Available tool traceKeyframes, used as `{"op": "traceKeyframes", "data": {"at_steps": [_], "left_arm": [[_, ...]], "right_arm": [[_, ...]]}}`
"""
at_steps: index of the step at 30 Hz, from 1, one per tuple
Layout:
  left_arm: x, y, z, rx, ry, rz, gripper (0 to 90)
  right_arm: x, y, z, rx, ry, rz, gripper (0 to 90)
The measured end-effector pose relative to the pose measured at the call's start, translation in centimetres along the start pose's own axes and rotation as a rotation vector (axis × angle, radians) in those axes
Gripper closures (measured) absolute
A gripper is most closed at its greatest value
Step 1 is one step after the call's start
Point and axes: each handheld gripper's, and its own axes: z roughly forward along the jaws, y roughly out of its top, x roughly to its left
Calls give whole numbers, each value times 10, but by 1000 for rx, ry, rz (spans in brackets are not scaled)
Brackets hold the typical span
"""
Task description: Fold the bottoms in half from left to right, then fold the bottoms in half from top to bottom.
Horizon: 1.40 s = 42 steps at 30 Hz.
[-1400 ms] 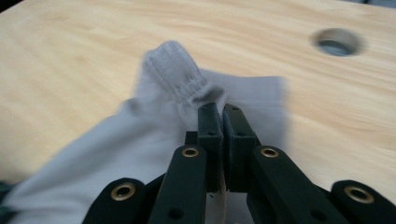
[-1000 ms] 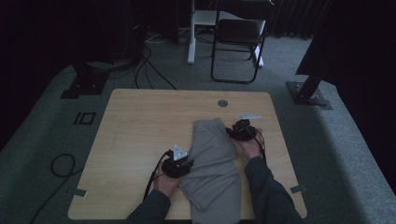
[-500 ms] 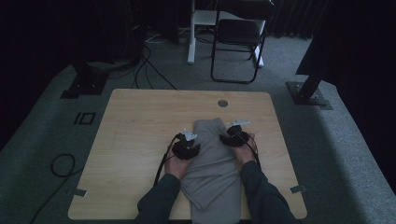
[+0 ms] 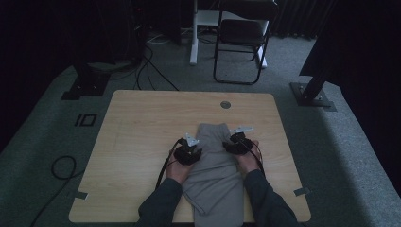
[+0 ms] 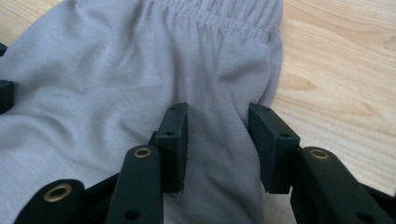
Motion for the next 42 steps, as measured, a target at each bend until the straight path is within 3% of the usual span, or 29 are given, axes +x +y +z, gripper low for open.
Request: {"op": "traceKeyframes", "data": {"at_steps": [13,24,29,30,33,38,42], "left_arm": [[-9,-15,-15,-9,-25,12,670],[-15,-20,-20,-6,-34,21,671],[-11,-19,-21,1,-65,-5,641],[-8,-17,-21,0,-77,-29,641],[-1,-10,-25,-11,-76,-51,618],[15,8,-27,-37,-60,-84,601],[22,22,-16,-24,-66,-121,587]], "right_arm": [[7,-16,-13,-13,18,-16,579],[9,-17,-14,-9,27,-27,549],[8,-17,-14,-9,36,-31,524],[7,-17,-13,-9,46,-29,519],[3,-16,-14,-29,48,-17,522],[-4,-10,-20,-81,25,21,598],[-10,-2,-23,-95,31,68,650]]}}
